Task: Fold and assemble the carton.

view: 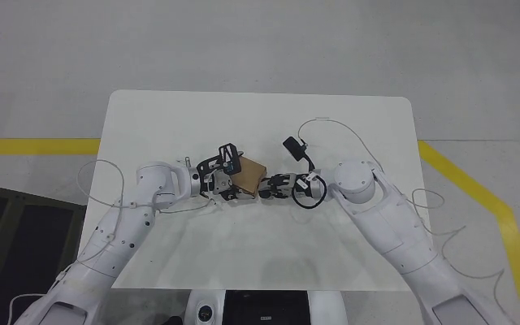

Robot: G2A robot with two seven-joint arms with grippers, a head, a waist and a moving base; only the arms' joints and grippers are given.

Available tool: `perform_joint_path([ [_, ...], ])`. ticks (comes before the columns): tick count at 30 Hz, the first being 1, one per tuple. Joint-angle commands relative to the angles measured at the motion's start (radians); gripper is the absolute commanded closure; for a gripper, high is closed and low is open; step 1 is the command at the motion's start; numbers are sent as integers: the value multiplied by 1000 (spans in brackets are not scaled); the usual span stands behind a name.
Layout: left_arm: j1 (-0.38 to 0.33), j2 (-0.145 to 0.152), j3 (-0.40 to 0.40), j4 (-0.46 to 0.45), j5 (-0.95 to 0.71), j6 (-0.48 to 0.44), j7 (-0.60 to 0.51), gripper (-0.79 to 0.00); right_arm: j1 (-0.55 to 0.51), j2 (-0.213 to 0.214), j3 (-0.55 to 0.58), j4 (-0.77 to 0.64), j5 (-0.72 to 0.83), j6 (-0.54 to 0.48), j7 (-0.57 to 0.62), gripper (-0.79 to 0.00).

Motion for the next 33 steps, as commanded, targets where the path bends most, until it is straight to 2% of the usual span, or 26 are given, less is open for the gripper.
perform_joint_path([
  [1,-1,0,0,0,-1,0,-2,-785,3,-1,-1,3,2,-1,-1,0],
  [10,-1,0,-2,-6,-26,-29,-11,-785,-6,8,29,-4,1,-8,9,0],
  [13,13,9,-26,-14,-64,-80,-32,-785,-27,19,62,-24,-8,-17,13,-52],
  [16,32,21,-62,-29,-123,-132,-57,-785,-53,31,101,-50,-15,-34,15,-65],
  [20,67,43,-107,-81,-236,-143,-85,-785,-83,45,149,-92,-20,-68,24,-86],
  [21,74,49,-118,-94,-265,-143,-93,-785,-88,48,159,-102,-23,-80,27,-117],
  [23,85,62,-141,-120,-321,-143,-110,-785,-95,54,175,-120,-32,-112,37,-234],
  [24,89,68,-153,-129,-347,-143,-118,-785,-96,56,182,-126,-38,-132,42,-345],
  [25,91,74,-166,-137,-369,-143,-125,-785,-97,58,189,-132,-43,-158,45,-511],
  [26,93,79,-181,-141,-387,-143,-131,-785,-97,60,195,-135,-47,-184,44,-767],
  [27,94,83,-197,-142,-399,-143,-136,-785,-97,61,202,-137,-51,-212,41,-785],
  [33,71,89,-247,-120,-418,-55,-144,-785,-93,63,239,-132,-66,-434,-48,-785],
])
